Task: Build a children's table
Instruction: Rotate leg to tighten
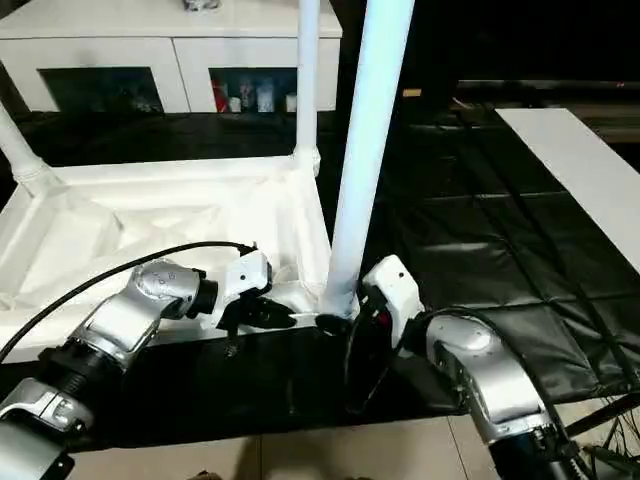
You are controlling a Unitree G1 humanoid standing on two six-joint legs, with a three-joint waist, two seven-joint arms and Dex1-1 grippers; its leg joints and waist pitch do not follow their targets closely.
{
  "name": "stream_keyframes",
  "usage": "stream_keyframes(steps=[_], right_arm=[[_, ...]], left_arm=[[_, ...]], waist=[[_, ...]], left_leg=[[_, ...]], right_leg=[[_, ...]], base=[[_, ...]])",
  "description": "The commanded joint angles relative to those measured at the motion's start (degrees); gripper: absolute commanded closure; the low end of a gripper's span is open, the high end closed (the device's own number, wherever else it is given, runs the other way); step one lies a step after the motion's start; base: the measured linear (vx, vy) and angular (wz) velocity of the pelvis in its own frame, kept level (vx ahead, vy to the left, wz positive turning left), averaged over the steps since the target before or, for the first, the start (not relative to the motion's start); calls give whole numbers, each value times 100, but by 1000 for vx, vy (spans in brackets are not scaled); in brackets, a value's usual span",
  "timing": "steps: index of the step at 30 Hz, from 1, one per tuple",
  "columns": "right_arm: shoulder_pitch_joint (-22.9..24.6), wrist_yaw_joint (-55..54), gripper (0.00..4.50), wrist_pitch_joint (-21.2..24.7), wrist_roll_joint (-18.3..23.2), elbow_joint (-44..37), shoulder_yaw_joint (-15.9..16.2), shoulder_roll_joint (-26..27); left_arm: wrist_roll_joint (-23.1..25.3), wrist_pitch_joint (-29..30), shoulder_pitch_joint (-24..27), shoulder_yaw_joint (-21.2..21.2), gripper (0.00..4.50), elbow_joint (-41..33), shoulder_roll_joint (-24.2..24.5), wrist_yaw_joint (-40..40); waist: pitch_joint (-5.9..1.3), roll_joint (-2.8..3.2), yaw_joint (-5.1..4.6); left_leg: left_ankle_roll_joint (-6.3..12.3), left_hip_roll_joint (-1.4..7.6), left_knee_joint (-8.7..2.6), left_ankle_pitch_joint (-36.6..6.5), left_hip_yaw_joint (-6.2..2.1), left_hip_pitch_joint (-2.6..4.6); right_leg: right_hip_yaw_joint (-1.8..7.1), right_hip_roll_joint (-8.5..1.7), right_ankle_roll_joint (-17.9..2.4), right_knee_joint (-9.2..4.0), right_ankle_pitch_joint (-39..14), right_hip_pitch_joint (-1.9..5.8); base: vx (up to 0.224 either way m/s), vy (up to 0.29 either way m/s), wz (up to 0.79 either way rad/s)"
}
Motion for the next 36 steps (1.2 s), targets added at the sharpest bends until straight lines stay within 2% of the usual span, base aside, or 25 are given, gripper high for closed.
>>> stream_keyframes(steps=[1, 5, 12, 15, 16, 17, 18, 19, 20, 21, 22, 23, 25, 27, 28, 29, 30, 31, 33, 34, 35, 36], right_arm=[[-66, 148, 114, 73, 16, -24, 47, 11], [-25, 159, 146, 56, 36, -28, 39, 12], [39, 185, 157, 36, 62, -6, 32, 46], [-64, -339, 157, -195, -155, 345, -96, 302], [-91, -458, 157, -198, -176, 409, -129, 360], [-304, -1413, 157, -236, -291, 896, -405, 868], [-390, -1799, 157, -249, -313, 1087, -523, 1089], [-390, -1799, 158, -249, -313, 1087, -523, 1089], [-618, -2903, 158, -380, -502, 1604, -717, 1617], [-626, -2942, 169, -386, -512, 1622, -721, 1635], [-729, -3427, 169, -504, -689, 1866, -715, 1824], [-878, -3830, 175, -618, -803, 2160, -683, 2082], [-1114, -4287, 178, -831, -916, 2551, -689, 2470], [-1241, -4423, 179, -944, -970, 2717, -694, 2629], [-1345, -4520, 179, -1064, -1007, 2824, -701, 2760], [-1458, -4544, 179, -1235, -1031, 2916, -674, 2918], [-1469, -4538, 179, -1256, -1031, 2923, -668, 2936], [-1489, -4488, 179, -1331, -1025, 2908, -638, 2993], [-1501, -4420, 179, -1462, -1022, 2875, -610, 3050], [-1462, -4360, 144, -1549, -1041, 2748, -573, 3052], [-1462, -4360, 109, -1549, -1041, 2748, -573, 3052], [-1383, -4285, 109, -1568, -1034, 2556, -560, 3009]], left_arm=[[-43, -1, -13, -62, 450, -171, -21, -94], [-36, -4, -16, -68, 450, -156, -18, -100], [-20, 48, -8, -86, 450, -154, -3, -142], [31, 118, -62, 9, 450, 58, -150, 187], [38, 117, -80, 33, 450, 111, -190, 269], [138, 110, -235, 191, 450, 554, -509, 972], [193, 107, -307, 245, 450, 743, -640, 1274], [193, 107, -307, 245, 450, 743, -640, 1274], [297, 203, -522, 385, 450, 1185, -981, 2066], [302, 206, -530, 389, 450, 1200, -993, 2095], [352, 243, -632, 437, 450, 1388, -1146, 2457], [372, 304, -748, 505, 450, 1611, -1347, 2851], [394, 274, -908, 567, 450, 1934, -1622, 3357], [448, 181, -993, 604, 450, 2122, -1739, 3606], [492, 75, -1069, 641, 450, 2285, -1833, 3826], [569, -74, -1163, 652, 450, 2483, -1931, 4059], [580, -93, -1173, 649, 450, 2504, -1941, 4081], [615, -167, -1200, 632, 450, 2562, -1967, 4131], [644, -256, -1228, 608, 450, 2626, -1997, 4113], [684, -343, -1211, 543, 450, 2620, -1986, 3998], [684, -343, -1211, 543, 450, 2620, -1986, 3998], [706, -364, -1165, 488, 450, 2565, -1945, 3859]], waist=[[-371, -54, -7], [-365, -49, -6], [-371, -43, -8], [-365, -44, -23], [-359, -54, -25], [-344, -32, -44], [-329, -28, -72], [-320, -28, -94], [-316, -19, -125], [-314, -19, -179], [-326, -21, -186], [-333, 4, -226], [-355, -26, -239], [-350, -49, -227], [-348, -37, -238], [-346, -38, -231], [-354, -65, -230], [-352, -46, -205], [-359, -46, -185], [-357, -32, -178], [-360, -44, -178], [-356, -36, -172]], left_leg=[[327, 284, -416, -1058, -112, 52], [330, 280, -414, -1112, -108, 55], [311, 279, -412, -1105, -111, 58], [276, 271, -410, -1164, -108, 47], [248, 266, -420, -1265, -113, 59], [210, 258, -421, -1386, -108, 76], [153, 251, -426, -1475, -105, 77], [8, 237, -436, -1719, -134, 104], [-60, 220, -444, -1839, -149, 109], [-161, 224, -456, -1990, -186, 101], [-179, 232, -463, -2005, -204, 100], [-178, 237, -469, -1994, -205, 80], [-142, 215, -448, -2028, -187, 111], [-10, 203, -450, -1901, -172, 84], [47, 191, -441, -1855, -153, 79], [73, 193, -446, -1854, -154, 88], [95, 193, -442, -1828, -150, 75], [126, 205, -451, -1779, -155, 76], [168, 217, -456, -1700, -149, 71], [174, 217, -458, -1688, -150, 69], [191, 216, -457, -1672, -145, 64], [205, 221, -461, -1686, -145, 64]], right_leg=[[262, -320, -1278, -365, -1200, 276], [261, -322, -1288, -377, -1280, 279], [259, -311, -1308, -364, -1201, 283], [253, -320, -1309, -380, -1325, 273], [249, -319, -1251, -401, -1517, 279], [247, -318, -1220, -439, -1733, 240], [243, -312, -1199, -453, -1897, 219], [218, -316, -1049, -507, -2388, 209], [212, -319, -899, -542, -2693, 191], [189, -325, -815, -559, -2897, 192], [180, -324, -759, -561, -2905, 213], [194, -327, -775, -553, -2741, 206], [195, -313, -826, -560, -2582, 176], [207, -314, -846, -566, -2454, 204], [211, -306, -845, -576, -2420, 181], [203, -301, -843, -583, -2421, 190], [205, -299, -828, -576, -2390, 203], [209, -309, -826, -570, -2336, 210], [217, -313, -862, -545, -2167, 216], [217, -311, -882, -542, -2127, 221], [218, -310, -902, -534, -2086, 228], [219, -313, -912, -538, -2108, 226]], base=[[0, 0, 0], [0, 0, 0], [0, 0, 0], [0, 0, 0], [0, 0, 0], [0, 0, 0], [0, 0, 0], [-57, -2, -2], [-57, -2, -2], [0, 0, 0], [0, 0, 0], [0, 0, 0], [0, 0, 0], [0, 0, 0], [0, 0, 0], [0, 0, 0], [0, 0, 0], [0, 0, 0], [0, 0, 0], [0, 0, 0], [0, 0, 0], [0, 0, 0]])
